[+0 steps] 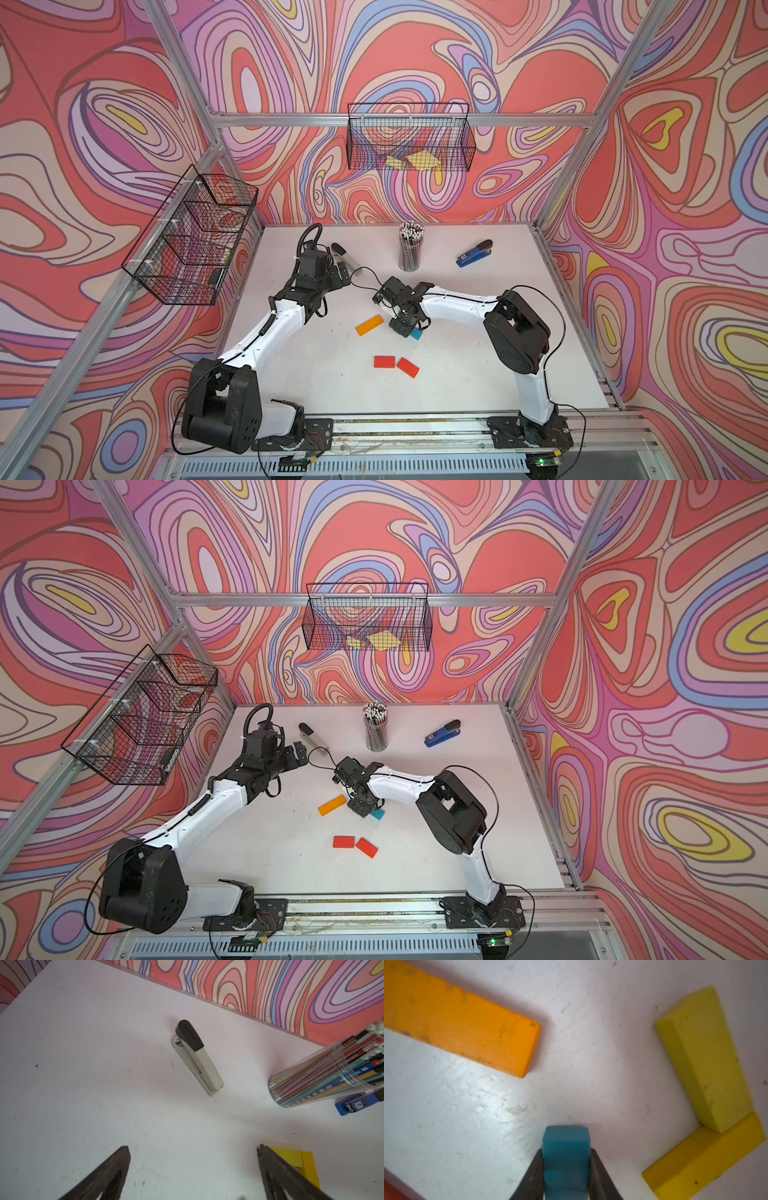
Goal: Assemble the letter p with building blocks
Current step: Pick up the building block from the center of the board, then assemble the building block at the center of the board.
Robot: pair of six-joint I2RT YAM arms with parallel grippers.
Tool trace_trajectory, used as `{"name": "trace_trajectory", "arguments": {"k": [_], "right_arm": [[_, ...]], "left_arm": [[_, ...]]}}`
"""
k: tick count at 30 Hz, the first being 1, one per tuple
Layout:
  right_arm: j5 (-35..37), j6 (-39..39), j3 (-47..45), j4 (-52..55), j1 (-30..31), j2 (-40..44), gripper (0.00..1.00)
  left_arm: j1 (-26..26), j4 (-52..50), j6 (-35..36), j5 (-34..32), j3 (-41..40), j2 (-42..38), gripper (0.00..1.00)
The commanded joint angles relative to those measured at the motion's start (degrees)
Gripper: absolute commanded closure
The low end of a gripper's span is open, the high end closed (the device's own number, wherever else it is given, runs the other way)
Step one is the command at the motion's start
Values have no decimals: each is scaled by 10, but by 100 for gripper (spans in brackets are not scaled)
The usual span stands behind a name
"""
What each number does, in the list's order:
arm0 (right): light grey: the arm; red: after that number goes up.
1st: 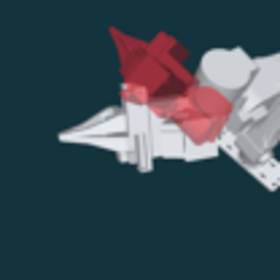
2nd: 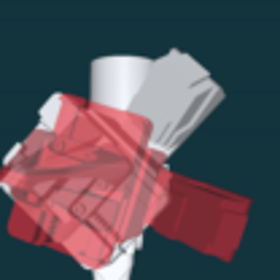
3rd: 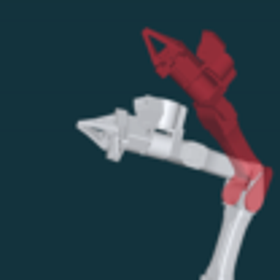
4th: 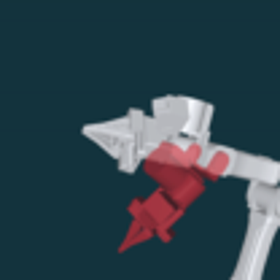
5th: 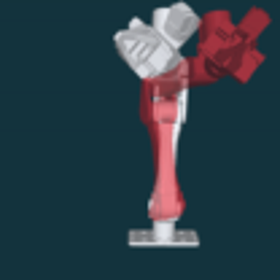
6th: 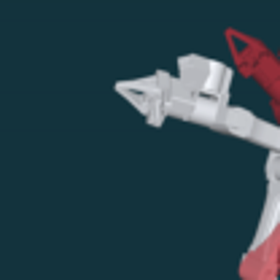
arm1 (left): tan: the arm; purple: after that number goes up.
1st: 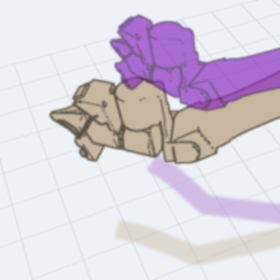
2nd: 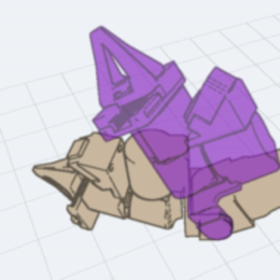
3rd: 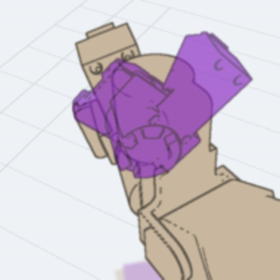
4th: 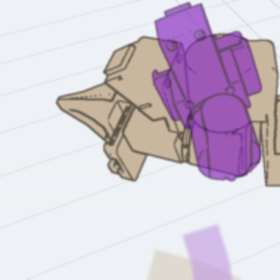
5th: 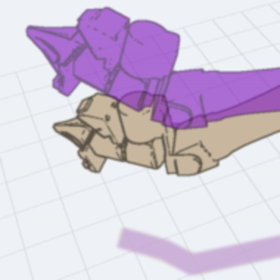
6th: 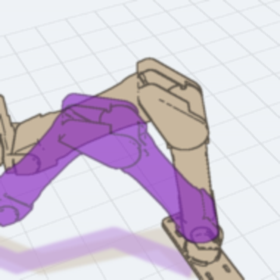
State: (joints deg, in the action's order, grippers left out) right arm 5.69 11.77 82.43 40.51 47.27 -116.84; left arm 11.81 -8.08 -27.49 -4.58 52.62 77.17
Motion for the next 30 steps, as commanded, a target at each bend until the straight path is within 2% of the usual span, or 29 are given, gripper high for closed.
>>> {"name": "trace_trajectory", "arguments": {"k": [1,13,20,30], "right_arm": [[10,80,-31,-5,-18,21,72],[-20,238,-88,-90,-41,32,72],[-30,291,-75,-74,-56,18,70],[-56,322,-58,-37,-63,10,70]], "left_arm": [[-11,7,-19,12,15,-9,1],[-14,10,-25,17,25,-3,1],[-15,9,-24,17,26,-4,1],[-16,7,-27,17,21,-6,1]]}}
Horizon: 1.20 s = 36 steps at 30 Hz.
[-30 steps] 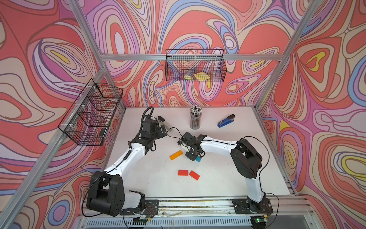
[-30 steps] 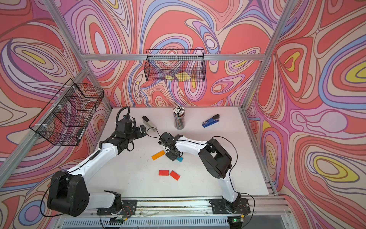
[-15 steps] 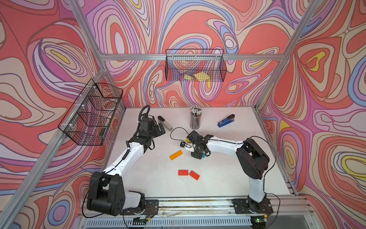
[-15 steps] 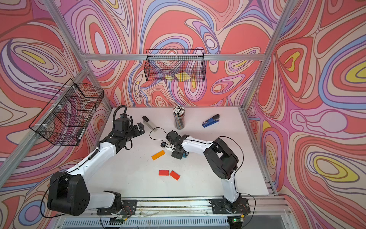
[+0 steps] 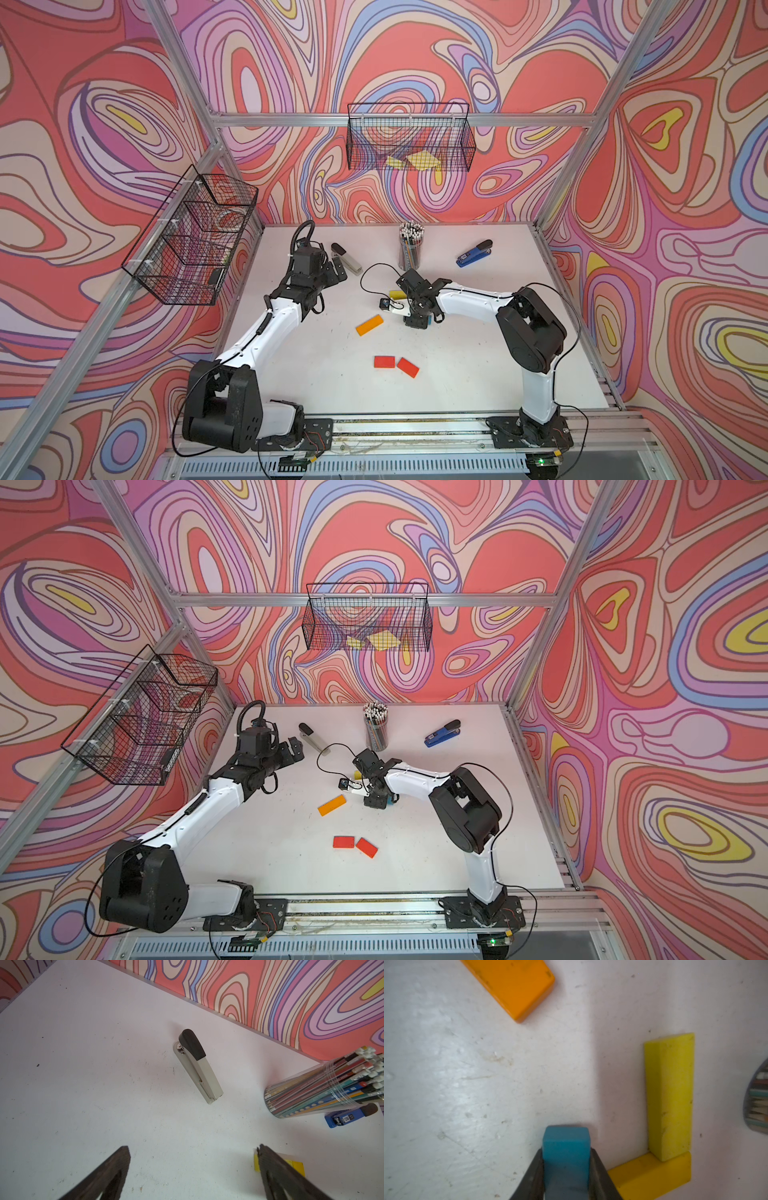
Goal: Assemble the letter p with building blocks
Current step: Assemble the building block at the center of the board.
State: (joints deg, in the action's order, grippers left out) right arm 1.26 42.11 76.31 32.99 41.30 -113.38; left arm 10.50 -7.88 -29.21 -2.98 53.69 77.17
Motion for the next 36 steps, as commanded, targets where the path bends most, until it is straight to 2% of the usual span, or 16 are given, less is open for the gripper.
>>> {"name": "trace_trajectory", "arguments": {"k": [1,19,36], "right_arm": [[-14,19,4,42,-3,-25,69],[-50,19,39,78,6,-42,69],[-42,20,48,72,7,-66,68]], "left_arm": [[-3,5,-9,1,9,-7,1],[-6,7,-11,-7,-15,-19,1],[-11,8,-12,-9,-19,-22,1]]}}
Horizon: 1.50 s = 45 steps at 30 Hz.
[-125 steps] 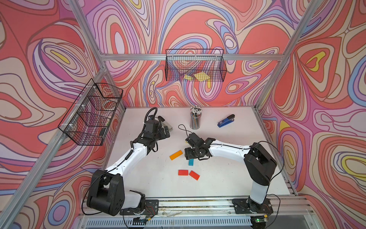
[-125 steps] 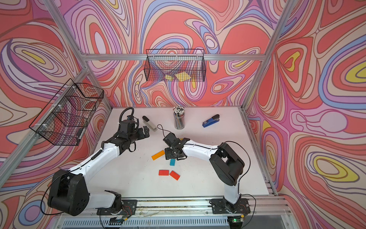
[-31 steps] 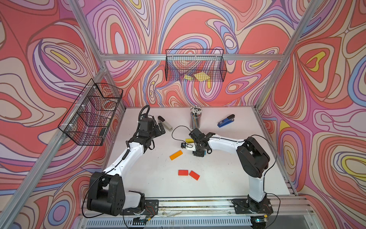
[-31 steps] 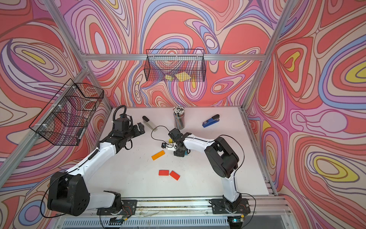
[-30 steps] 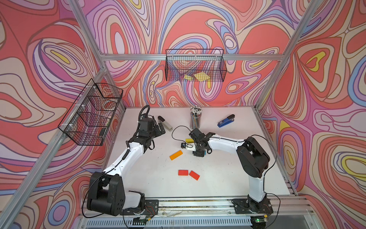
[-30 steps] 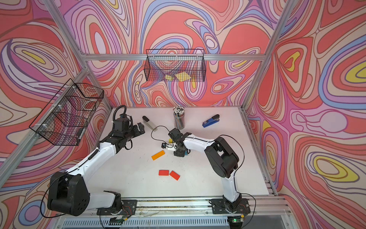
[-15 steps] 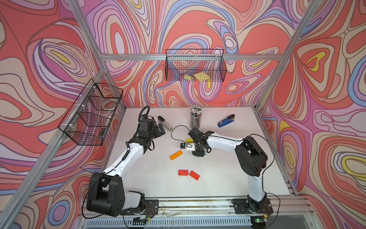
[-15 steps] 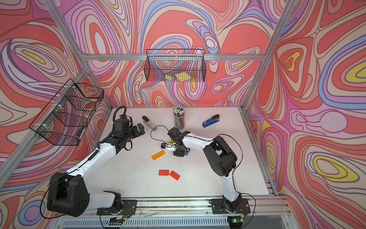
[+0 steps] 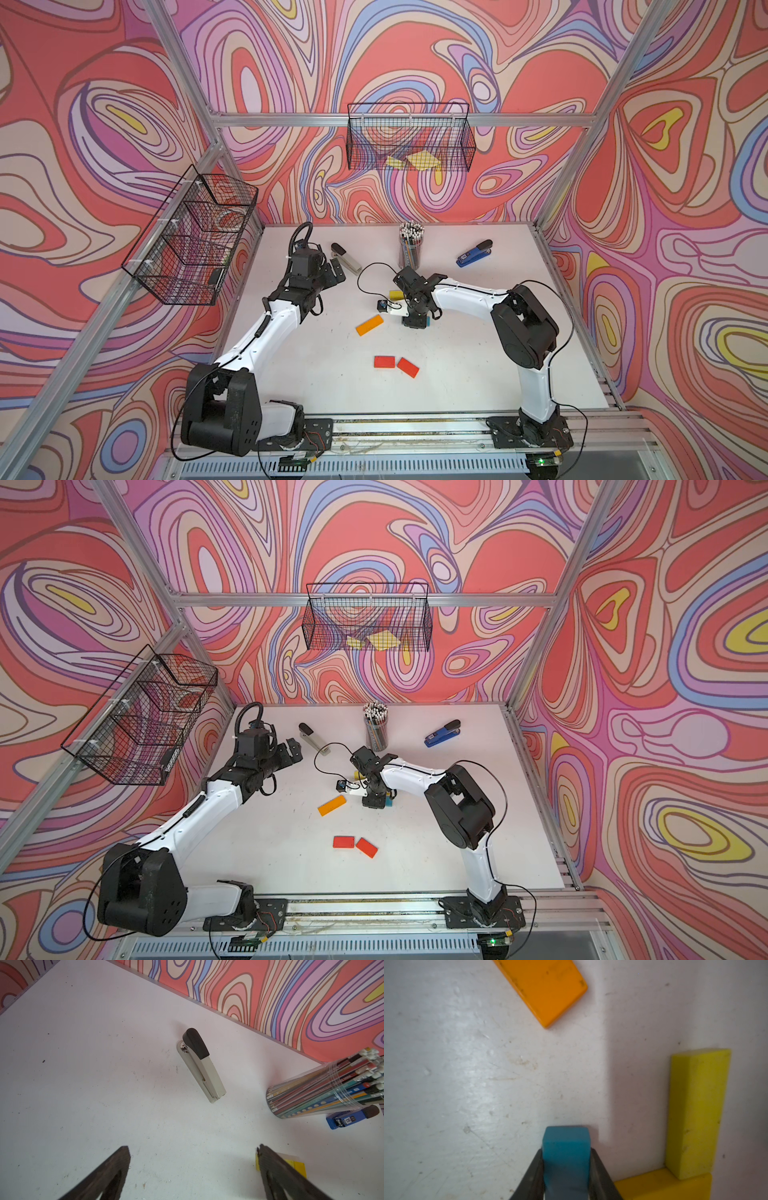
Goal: Assemble the letter p with building blocks
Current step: Assemble the building block at the center of the board.
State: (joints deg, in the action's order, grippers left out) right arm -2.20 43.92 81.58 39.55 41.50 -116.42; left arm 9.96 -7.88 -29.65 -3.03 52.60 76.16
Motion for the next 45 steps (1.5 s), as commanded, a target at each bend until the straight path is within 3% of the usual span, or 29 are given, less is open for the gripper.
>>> {"name": "trace_trajectory", "arguments": {"k": [1,11,20,25,28,33,34,35,37,45], "right_arm": [[-8,3,-3,8,5,-37,68],[-3,8,15,15,4,-51,66],[8,-8,20,19,4,-51,40],[-24,-48,43,21,4,-18,36],[-52,-113,38,-18,2,37,33],[-74,-321,3,-104,-47,117,20],[-90,-370,-11,-120,-65,131,15],[-117,-418,-29,-137,-87,144,2],[-153,-488,-72,-172,-119,173,2],[-66,-649,-170,-195,-135,218,2]], "left_arm": [[-6,8,-7,-8,-8,-12,1],[-7,9,-10,-7,-9,-12,1],[-8,9,-9,-6,-9,-9,1],[-8,0,10,0,-4,-12,1],[-8,-30,45,18,9,-12,1],[26,-113,121,83,43,15,1],[47,-138,140,77,56,30,1],[68,-161,159,67,68,46,1],[103,-200,179,52,85,76,2],[191,-276,217,32,119,167,7]]}}
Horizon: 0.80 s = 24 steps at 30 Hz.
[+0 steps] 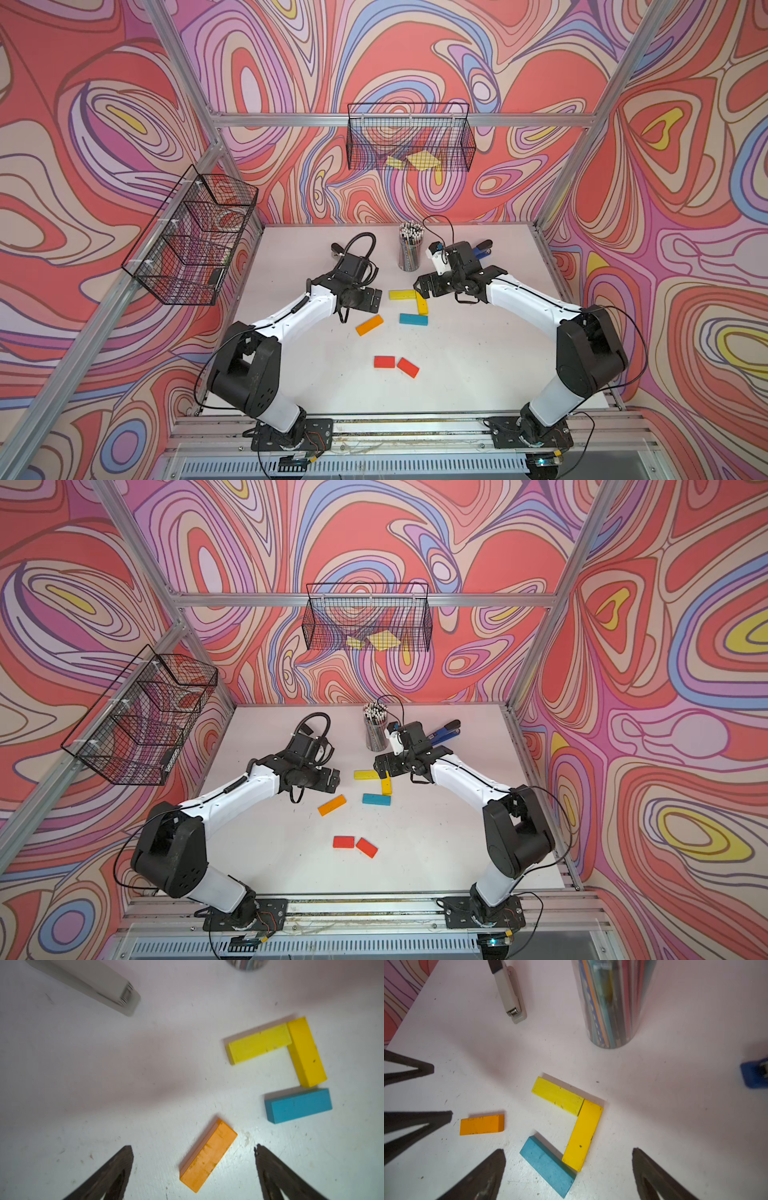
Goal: Assemble the letter p with building blocks
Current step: Assemble the building block at the center of the board, then pick up the building block from the center of the board.
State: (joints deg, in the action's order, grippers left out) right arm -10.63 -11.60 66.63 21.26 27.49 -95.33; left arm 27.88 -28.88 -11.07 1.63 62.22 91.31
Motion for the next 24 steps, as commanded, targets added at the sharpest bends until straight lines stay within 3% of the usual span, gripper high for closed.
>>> {"name": "trace_trajectory", "arguments": {"k": [1,20,24], "right_arm": [[18,-105,-28,-16,4,10,3],[46,-158,-119,-50,-7,75,4],[61,-157,-125,-41,-9,91,4]], "left_arm": [[14,-71,31,-17,24,21,8],[50,-72,63,-44,37,112,14],[50,-67,60,-46,50,142,22]]}}
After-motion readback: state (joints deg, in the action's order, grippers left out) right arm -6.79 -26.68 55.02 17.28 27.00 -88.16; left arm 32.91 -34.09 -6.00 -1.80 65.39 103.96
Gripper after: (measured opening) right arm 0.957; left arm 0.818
